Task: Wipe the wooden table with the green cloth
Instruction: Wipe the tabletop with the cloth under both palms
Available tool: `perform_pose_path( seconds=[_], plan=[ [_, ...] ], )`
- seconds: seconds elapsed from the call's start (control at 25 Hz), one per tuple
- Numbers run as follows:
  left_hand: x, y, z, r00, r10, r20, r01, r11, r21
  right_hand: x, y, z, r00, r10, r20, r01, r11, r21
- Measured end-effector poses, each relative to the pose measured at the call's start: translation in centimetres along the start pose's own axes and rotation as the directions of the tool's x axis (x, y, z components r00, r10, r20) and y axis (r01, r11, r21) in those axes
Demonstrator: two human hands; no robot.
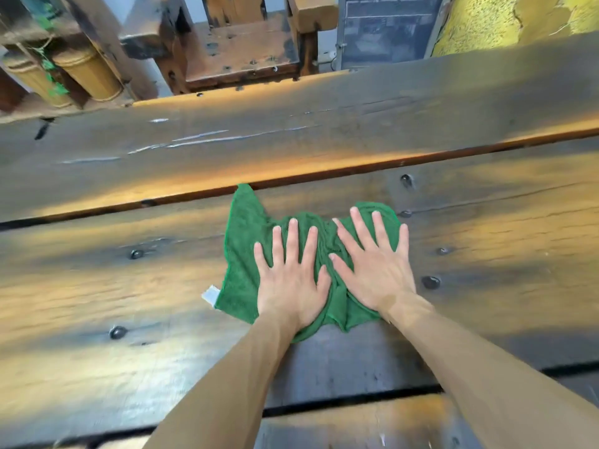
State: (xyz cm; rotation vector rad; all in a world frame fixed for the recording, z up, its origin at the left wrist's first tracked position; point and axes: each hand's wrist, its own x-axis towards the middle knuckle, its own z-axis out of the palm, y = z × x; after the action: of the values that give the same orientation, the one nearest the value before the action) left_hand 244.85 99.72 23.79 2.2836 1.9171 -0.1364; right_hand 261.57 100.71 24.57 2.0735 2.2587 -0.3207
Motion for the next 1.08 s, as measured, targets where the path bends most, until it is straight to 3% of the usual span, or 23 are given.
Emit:
perform_pose_path(
  seconds=[0.48,0.8,1.08],
  plan=[
    [-25.7,4.1,4.6,0.997,0.008,-0.07,-0.01,1.0,-0.023,-25.6,-2.0,5.7,0.996,-0.04,-0.074,0.037,0.999,-0.031],
    [-42.6,5.7,6.7,0.999,-0.024,-0.035,0.021,0.997,-0.073,-39.9,-3.0,8.0,0.996,-0.074,-0.053,0.073,0.997,-0.029],
    [-50.4,7.6,7.4,0.997,-0.019,0.076,0.023,0.998,-0.057,-50.3,-0.2,9.2,1.0,0.03,-0.001,-0.03,1.0,-0.008]
  ],
)
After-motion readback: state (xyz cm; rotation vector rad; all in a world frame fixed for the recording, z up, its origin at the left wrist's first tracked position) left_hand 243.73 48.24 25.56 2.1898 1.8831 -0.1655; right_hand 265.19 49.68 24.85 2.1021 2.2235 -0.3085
